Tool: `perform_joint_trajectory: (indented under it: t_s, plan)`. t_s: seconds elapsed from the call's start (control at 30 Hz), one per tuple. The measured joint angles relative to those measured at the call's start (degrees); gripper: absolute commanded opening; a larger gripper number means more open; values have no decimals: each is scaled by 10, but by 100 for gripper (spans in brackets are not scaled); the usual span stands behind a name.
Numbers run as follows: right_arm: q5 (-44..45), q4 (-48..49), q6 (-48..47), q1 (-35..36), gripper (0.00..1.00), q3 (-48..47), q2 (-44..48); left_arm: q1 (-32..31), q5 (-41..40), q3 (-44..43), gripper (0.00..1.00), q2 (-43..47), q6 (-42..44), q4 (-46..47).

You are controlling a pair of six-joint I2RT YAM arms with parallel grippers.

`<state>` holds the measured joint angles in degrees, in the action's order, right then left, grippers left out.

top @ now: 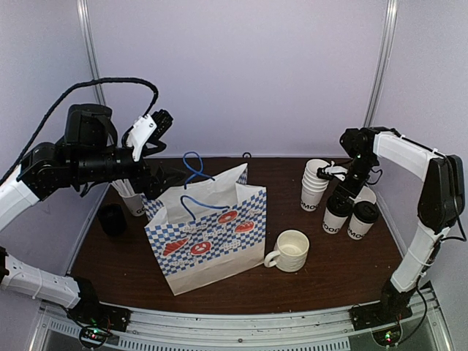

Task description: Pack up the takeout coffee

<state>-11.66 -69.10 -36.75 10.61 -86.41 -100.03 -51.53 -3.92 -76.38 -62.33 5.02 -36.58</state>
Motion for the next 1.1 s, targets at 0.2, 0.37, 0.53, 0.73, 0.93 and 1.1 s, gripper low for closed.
perform_joint_trajectory:
  t_s: [0.2, 0.37, 0.53, 0.73, 0.93, 1.1]
  plan:
    - [-9, -11, 6, 1, 66, 0, 7, 0, -33, -33, 98, -16, -7, -36]
    - [-37, -43, 14, 6, 65, -21, 56, 9, -49, -79, 97, -34, -18, -73]
    - [-65, -62, 25, 7, 65, -67, 145, 52, -10, -144, 95, -71, -41, -127]
    - [-92, -83, 28, 10, 65, -86, 199, 88, 119, -217, 89, -157, -57, -212]
    - [-116, -97, 33, 19, 65, -86, 226, 88, 170, -234, 86, -229, -57, -273]
    - [-146, -106, 40, 37, 65, -108, 244, 88, 169, -231, 68, -254, -52, -291]
